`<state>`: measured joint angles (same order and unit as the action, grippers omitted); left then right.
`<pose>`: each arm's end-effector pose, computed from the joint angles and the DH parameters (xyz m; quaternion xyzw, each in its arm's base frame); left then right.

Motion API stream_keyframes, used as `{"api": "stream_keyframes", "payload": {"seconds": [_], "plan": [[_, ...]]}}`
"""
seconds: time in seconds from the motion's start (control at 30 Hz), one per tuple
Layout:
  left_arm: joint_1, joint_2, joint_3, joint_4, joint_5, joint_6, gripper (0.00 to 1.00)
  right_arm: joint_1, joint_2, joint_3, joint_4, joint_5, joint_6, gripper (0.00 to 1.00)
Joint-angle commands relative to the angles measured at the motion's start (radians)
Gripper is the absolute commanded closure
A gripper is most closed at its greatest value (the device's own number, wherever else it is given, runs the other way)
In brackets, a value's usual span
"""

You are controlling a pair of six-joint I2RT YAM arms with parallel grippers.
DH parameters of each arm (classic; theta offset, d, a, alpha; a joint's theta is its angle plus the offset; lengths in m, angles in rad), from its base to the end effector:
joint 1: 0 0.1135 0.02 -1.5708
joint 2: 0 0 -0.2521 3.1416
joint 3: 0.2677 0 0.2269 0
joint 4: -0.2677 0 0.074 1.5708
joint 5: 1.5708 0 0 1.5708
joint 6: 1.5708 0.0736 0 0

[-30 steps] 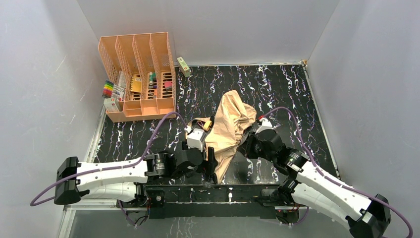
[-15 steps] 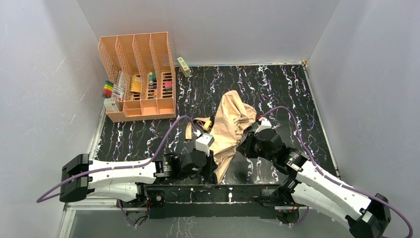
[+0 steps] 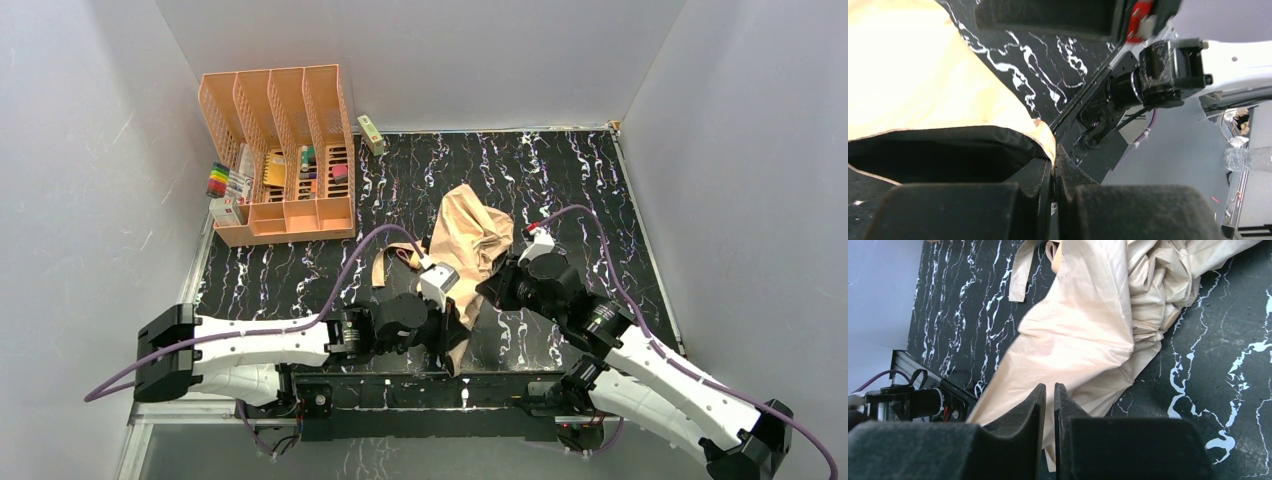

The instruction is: Put away the umbrella

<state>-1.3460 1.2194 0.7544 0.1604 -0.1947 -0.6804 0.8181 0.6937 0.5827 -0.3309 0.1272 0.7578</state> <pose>0.0797 -0.2846 0.2619 0.2078 0.7771 -0.4582 0.3781 0.1320 0.1273 0.2472 0.0086 0.8438 0.3406 0.4146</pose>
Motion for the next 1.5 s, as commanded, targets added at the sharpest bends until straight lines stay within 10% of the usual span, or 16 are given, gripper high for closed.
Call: {"api": "stream_keyframes", "payload": {"seconds": [0.0, 0.3, 0.67, 1.1, 1.47], "plan": [[-0.023, 0.025, -0.12, 0.14, 0.058, -0.044, 1.0, -0.005, 0.001, 0.037, 0.092, -0.067, -0.041, 0.81], [-0.069, 0.148, -0.273, 0.307, 0.054, -0.119, 0.91, -0.005, 0.169, 0.002, 0.247, -0.271, -0.076, 0.81], [-0.105, 0.179, -0.295, 0.316, 0.047, -0.137, 0.43, -0.005, 0.483, -0.069, 0.381, -0.3, 0.012, 0.89], [-0.09, -0.211, -0.141, -0.183, -0.22, -0.092, 0.02, -0.008, 0.663, -0.183, 0.432, -0.148, 0.06, 0.93], [0.346, -0.168, 0.11, -0.323, -0.029, 0.056, 0.02, -0.01, 0.66, -0.245, 0.408, -0.084, 0.065, 0.96]]}}
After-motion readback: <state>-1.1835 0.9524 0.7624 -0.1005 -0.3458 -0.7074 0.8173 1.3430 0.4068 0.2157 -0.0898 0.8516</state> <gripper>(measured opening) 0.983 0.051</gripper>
